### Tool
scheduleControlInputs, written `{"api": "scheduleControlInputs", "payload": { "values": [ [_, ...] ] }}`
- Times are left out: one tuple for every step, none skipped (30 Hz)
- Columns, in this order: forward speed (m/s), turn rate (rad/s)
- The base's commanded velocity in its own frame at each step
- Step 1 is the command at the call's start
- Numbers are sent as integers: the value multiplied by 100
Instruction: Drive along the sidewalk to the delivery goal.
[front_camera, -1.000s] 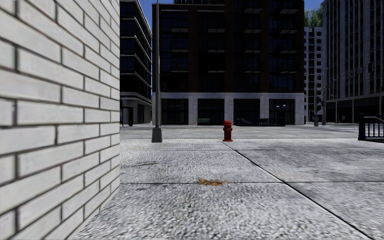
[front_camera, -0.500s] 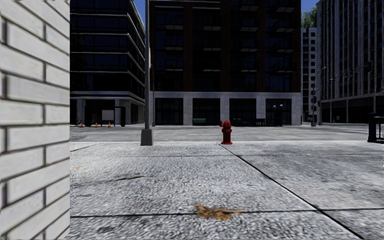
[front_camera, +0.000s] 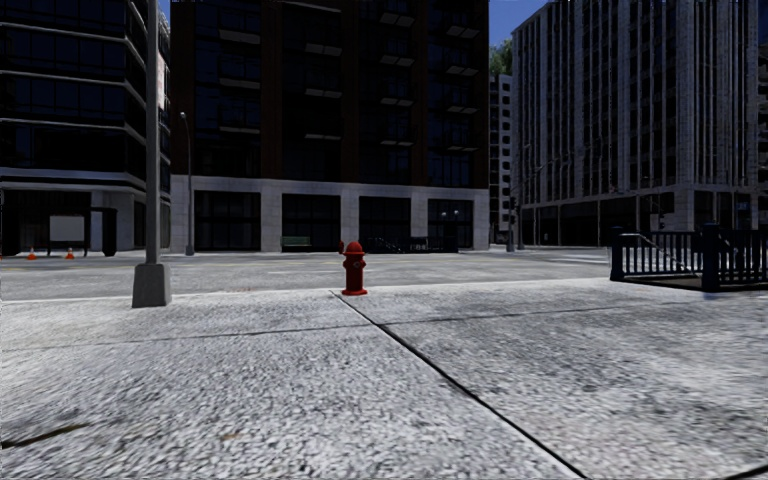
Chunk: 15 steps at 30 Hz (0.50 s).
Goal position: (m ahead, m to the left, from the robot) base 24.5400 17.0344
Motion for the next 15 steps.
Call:
{"api": "scheduleControlInputs", "payload": {
  "values": [
    [158,-67],
    [158,-67],
    [158,-67],
    [158,-67],
    [158,-67],
    [158,-67],
    [158,-67],
    [158,-67],
    [158,-67],
    [158,-67],
    [158,-67],
    [158,-67],
    [158,-67],
    [158,-67],
    [158,-67]
  ]
}}
